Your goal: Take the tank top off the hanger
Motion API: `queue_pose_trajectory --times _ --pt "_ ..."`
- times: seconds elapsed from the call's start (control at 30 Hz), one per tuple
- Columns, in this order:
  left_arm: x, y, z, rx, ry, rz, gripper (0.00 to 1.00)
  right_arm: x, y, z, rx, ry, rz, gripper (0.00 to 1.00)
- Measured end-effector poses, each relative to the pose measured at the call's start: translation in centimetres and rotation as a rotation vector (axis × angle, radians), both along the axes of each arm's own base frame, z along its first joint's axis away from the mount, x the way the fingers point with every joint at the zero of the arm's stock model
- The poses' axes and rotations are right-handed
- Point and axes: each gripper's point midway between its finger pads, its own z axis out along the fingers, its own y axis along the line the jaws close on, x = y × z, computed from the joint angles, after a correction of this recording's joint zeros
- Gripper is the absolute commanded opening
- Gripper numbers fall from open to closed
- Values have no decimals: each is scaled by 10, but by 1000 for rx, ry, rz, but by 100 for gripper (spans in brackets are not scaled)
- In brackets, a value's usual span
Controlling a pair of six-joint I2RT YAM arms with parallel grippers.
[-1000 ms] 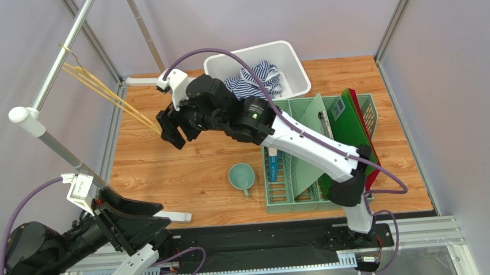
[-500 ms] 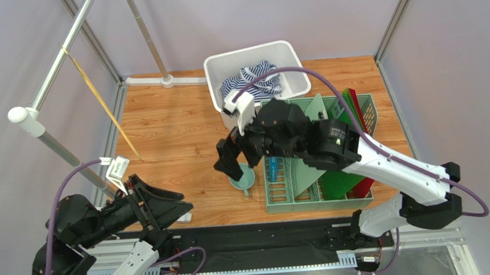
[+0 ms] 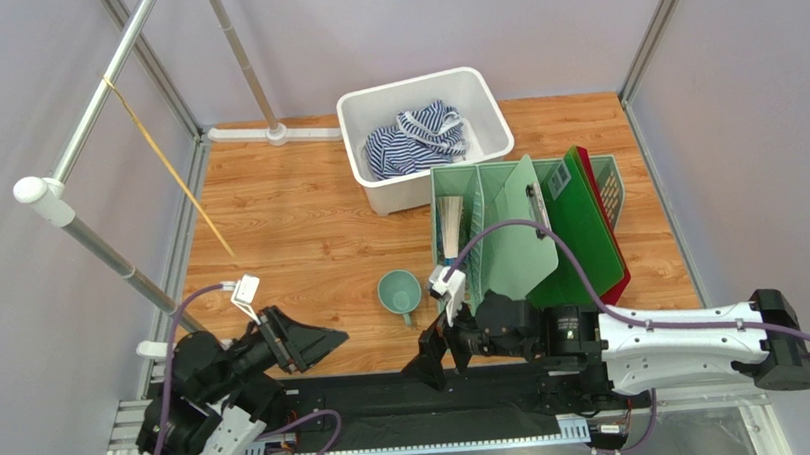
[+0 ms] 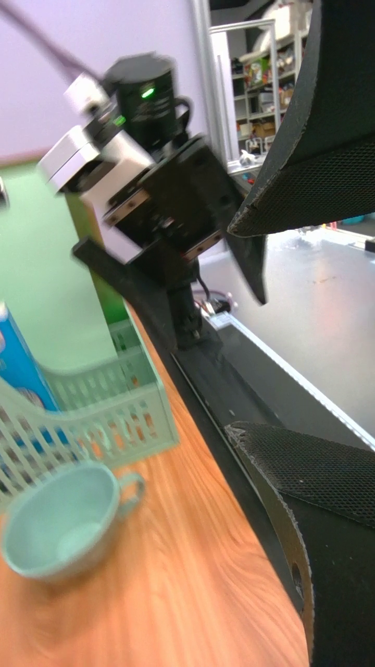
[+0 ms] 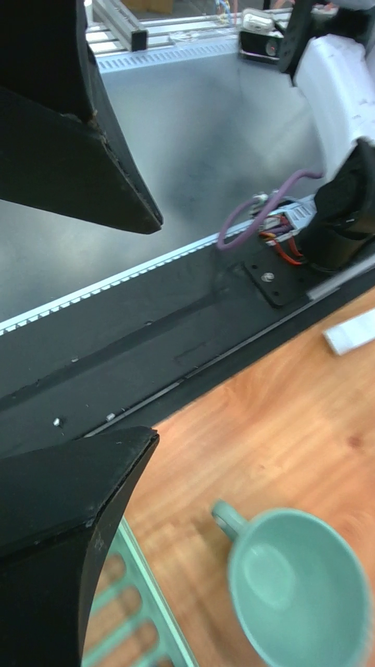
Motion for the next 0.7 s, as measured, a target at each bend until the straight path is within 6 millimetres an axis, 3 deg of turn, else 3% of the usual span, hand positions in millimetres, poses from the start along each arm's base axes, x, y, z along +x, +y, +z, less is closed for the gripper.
queue_pose_trajectory --times 0.1,0.2,0.4,0.5,0.6,0.7 --pt "14 -11 -50 50 116 -3 93 -15 -4 -37 11 32 7 100" --pt "17 -15 -75 76 168 -14 93 -23 -11 -68 40 65 -20 100" --pt "21 -20 -101 89 220 -22 93 -31 -36 -120 98 143 -57 100" --pt "21 -22 -99 81 210 -32 93 -37 -40 -104 216 169 -59 100" --pt "22 -23 -93 64 186 -37 94 -34 -42 -44 458 200 -83 100" --pt "24 -25 -86 44 161 -40 94 -23 -65 13 688 218 -133 100"
